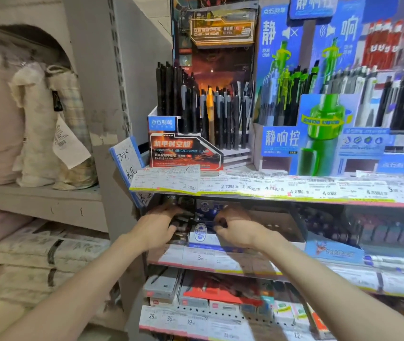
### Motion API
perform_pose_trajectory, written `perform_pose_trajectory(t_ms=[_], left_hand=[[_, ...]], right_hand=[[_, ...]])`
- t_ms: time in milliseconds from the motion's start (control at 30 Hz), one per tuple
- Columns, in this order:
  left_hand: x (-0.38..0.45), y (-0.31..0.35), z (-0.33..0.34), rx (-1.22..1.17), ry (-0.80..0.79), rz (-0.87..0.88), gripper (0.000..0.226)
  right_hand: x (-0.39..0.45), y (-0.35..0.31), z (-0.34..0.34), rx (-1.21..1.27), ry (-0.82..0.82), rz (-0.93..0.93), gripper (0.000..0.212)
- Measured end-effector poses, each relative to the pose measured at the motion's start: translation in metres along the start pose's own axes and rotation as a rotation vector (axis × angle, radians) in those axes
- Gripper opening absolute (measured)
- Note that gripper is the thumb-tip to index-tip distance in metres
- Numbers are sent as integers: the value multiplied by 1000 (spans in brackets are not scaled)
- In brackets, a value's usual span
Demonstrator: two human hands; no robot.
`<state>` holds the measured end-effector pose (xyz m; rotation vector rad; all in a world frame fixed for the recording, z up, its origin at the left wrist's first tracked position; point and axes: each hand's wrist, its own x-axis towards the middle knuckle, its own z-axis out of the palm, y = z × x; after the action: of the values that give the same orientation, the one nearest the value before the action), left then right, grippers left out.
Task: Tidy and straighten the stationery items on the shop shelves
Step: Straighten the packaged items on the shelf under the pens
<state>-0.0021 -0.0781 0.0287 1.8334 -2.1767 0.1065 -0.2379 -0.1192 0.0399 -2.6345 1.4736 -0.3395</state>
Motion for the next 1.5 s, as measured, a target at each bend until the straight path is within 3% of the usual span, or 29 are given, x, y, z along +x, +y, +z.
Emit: perform_pose_trajectory(t_ms=[333,567,900,1233,1367,1500], left_hand=[[9,-25,14,-157,113,65,34],[7,-25,14,-275,261,115,29],[-42,-5,9,-455,342,237,25],[-82,20,-54,-653,417,411,17],[-81,28,-89,-624,476,494,18],[-65,40,-122,-604,476,518,16]], right_hand=[[15,-10,7,87,-25,0,20],[9,-14,-3,141,130,19,24],[-55,-20,-5,70,282,-62,29],[-120,-51,-54,181,390,-152,19],[-130,-75,-92,222,340,-201,18],[-117,-92,-123,105,381,-246,17]])
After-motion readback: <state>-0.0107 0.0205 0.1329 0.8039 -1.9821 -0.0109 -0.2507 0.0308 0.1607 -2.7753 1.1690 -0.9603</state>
